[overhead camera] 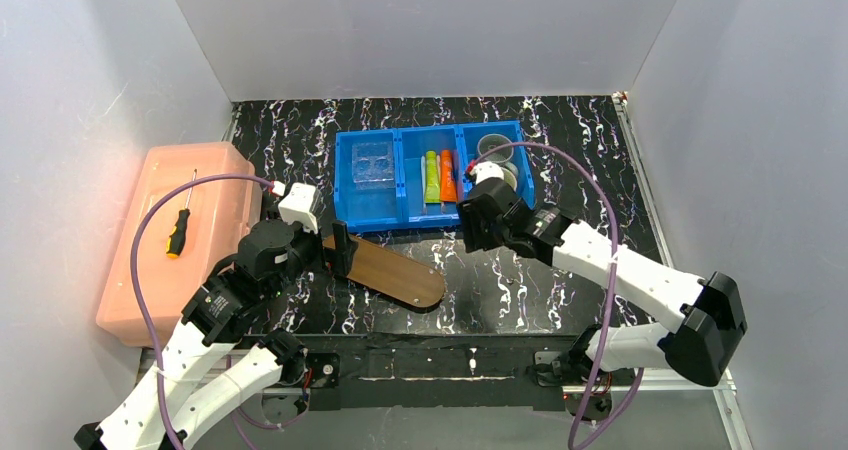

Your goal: Prepare toiletry sets of a toothbrush and toothpaste on the tray

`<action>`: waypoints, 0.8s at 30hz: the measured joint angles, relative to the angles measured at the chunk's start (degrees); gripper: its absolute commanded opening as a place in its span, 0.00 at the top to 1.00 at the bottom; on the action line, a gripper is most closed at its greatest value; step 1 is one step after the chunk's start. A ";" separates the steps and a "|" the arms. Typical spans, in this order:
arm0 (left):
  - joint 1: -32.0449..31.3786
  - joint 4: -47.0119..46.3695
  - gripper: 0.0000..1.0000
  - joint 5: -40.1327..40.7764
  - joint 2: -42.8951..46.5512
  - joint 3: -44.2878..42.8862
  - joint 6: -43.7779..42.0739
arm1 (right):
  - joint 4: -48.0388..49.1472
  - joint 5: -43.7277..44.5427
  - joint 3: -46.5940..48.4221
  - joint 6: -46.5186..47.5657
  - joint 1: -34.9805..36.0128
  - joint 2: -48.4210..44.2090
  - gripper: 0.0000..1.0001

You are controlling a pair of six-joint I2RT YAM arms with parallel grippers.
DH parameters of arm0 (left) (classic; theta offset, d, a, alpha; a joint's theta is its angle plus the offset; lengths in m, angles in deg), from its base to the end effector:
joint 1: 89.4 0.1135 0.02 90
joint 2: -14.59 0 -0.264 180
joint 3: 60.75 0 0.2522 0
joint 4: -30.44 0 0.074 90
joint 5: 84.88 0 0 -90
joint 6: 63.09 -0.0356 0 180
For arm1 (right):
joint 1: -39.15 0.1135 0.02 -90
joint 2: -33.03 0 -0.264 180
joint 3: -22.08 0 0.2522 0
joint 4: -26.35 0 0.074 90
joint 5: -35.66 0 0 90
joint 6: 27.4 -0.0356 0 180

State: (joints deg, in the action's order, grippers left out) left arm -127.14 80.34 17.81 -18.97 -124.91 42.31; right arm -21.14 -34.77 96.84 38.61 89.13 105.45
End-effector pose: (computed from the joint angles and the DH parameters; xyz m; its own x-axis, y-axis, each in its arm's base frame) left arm 0.0994 -0.0671 0.3519 -0.3670 -0.0435 -0.9292 0.3482 0.9198 -0.1806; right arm 0.1815 0.1976 0.2992 -0.6481 -0.1761 -0.7409 -0.3351 0.9396 0.0698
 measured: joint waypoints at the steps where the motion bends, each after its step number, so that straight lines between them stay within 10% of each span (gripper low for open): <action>1: 0.00 0.00 0.01 0.02 0.00 0.00 0.00 | -0.07 -0.02 -0.52 -0.42 0.70 0.00 0.39; 24: 0.00 0.17 0.01 0.02 0.00 0.00 0.02 | 1.42 1.88 -6.08 -10.84 14.71 7.87 0.41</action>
State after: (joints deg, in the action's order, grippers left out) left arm -127.14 80.51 17.83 -18.97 -124.91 42.33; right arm -19.72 -32.89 90.76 27.77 103.84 113.32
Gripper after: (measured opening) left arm 0.992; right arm 0.598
